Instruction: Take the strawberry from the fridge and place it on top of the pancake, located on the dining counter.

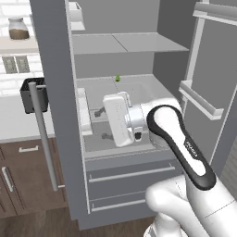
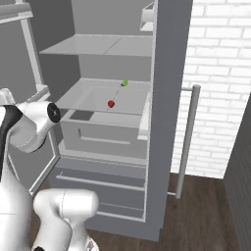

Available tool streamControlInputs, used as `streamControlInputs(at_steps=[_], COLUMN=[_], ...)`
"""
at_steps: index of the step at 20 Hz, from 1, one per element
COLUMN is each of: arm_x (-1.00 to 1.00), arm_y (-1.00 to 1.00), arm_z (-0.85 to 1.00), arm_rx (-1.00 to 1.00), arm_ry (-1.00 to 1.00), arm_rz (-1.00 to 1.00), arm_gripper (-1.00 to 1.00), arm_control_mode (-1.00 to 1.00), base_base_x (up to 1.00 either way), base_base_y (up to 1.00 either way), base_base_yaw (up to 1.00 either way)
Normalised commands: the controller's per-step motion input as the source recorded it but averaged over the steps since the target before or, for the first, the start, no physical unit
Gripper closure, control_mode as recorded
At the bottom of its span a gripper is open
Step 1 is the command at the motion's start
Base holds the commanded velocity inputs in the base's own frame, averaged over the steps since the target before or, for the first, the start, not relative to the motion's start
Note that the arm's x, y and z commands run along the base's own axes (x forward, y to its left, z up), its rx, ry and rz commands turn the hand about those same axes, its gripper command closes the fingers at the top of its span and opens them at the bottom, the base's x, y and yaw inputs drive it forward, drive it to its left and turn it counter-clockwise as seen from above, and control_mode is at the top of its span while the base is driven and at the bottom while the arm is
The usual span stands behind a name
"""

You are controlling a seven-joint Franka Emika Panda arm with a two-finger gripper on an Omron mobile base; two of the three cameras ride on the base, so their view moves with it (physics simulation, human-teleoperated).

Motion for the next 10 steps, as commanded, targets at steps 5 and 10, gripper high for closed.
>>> streamControlInputs(at_steps=[5, 10], arm_x=[-0.7, -0.47], arm_y=[-0.21, -0.31], arm_z=[0.28, 0.28], arm_rx=[-0.02, -0.25], arm_ry=[-0.14, -0.35], arm_rz=[0.0, 0.0], arm_gripper=[-1.0, -1.0], arm_control_mode=[-1.0, -1.0], base_base_x=[0.0, 0.0], base_base_y=[0.0, 0.0], base_base_yaw=[0.0, 0.0])
